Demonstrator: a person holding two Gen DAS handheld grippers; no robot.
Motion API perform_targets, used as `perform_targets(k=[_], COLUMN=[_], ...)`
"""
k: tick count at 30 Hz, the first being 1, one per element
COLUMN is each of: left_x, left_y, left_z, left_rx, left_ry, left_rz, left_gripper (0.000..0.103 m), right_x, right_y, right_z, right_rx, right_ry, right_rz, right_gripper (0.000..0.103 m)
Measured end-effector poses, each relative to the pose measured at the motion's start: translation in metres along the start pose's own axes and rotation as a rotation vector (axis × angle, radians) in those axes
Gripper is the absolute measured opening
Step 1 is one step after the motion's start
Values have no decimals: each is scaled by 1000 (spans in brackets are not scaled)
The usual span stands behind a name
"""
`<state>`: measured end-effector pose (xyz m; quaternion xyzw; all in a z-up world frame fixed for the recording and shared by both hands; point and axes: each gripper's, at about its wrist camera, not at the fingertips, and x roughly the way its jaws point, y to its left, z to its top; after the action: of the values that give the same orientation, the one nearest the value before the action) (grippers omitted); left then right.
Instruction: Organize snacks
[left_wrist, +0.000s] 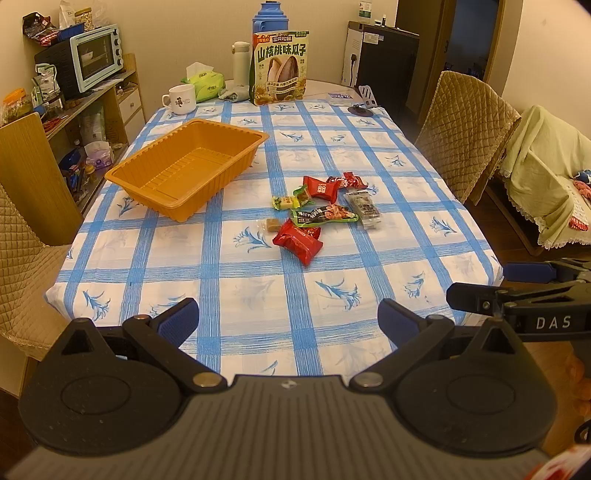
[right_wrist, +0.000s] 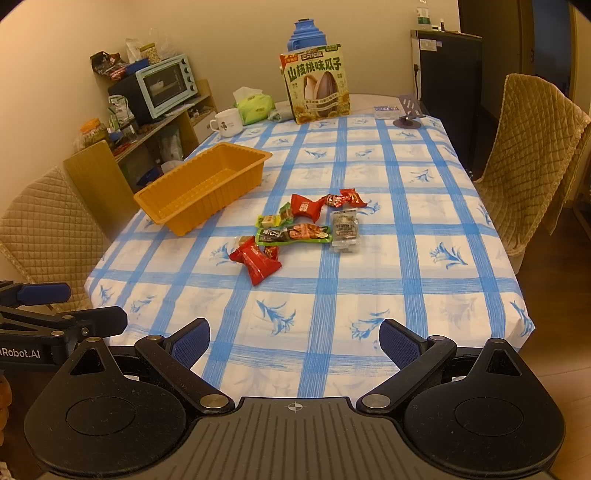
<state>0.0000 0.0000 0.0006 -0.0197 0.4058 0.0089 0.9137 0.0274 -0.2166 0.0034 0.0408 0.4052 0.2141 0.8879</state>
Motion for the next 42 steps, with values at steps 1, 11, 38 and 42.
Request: perform_targets(k=[1, 11, 38, 42], left_x=[0, 0, -5, -5], left_y=[0, 0, 4, 4], left_z=[0, 0, 9, 11], left_rx=[0, 0, -1, -2], left_ry=[0, 0, -2, 0], left_rz=[0, 0, -1, 0], left_gripper=[103, 103, 103, 103], right_x=[0, 1, 4, 4], right_y=[0, 1, 5, 5], right_z=[0, 1, 2, 2], right_rx=[0, -1, -2, -3], right_ry=[0, 0, -2, -2], right_rz=[0, -1, -2, -2], right_gripper=[98, 98, 98, 98])
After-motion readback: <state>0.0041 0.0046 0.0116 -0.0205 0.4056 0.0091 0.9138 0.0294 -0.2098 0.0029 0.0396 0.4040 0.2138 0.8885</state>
